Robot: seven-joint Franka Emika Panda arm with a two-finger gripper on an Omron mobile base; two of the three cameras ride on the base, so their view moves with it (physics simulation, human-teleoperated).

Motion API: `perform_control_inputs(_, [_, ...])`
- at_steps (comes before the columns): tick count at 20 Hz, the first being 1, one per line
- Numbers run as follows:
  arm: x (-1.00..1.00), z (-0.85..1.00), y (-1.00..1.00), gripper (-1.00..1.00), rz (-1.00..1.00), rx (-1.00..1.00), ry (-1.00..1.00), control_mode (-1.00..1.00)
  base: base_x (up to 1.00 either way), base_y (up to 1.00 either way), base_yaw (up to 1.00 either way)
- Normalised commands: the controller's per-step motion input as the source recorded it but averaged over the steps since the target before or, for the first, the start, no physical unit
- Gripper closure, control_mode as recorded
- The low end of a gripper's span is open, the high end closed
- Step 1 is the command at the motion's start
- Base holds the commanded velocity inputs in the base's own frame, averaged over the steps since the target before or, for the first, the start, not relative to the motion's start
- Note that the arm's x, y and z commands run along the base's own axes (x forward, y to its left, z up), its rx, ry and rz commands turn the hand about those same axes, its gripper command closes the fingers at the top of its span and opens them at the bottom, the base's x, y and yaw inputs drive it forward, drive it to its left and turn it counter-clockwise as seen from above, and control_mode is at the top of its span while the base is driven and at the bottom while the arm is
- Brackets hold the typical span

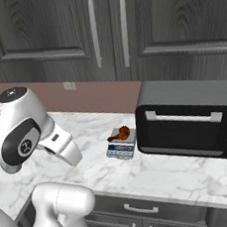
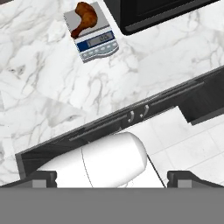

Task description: Take the chicken drumstick from the fridge and place it on the digital scale on the counter by the fridge. Wait a few seconds for a reading, then move it to the plate on the dining counter.

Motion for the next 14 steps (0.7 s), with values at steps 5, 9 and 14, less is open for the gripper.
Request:
perform_control_inputs(5, [0.0, 0.0, 0.0, -1.0, 0.0, 0.0, 0.0, -1.0, 0.0, 0.0, 0.0])
perform_control_inputs(9, [0.0, 0.0, 0.0, -1.0, 0.0, 0.0, 0.0, -1.0, 0.0, 0.0, 0.0])
perform_control_inputs(14, [0.0, 0.0, 0.0, -1.0, 0.0, 0.0, 0.0, -1.0, 0.0, 0.0, 0.0])
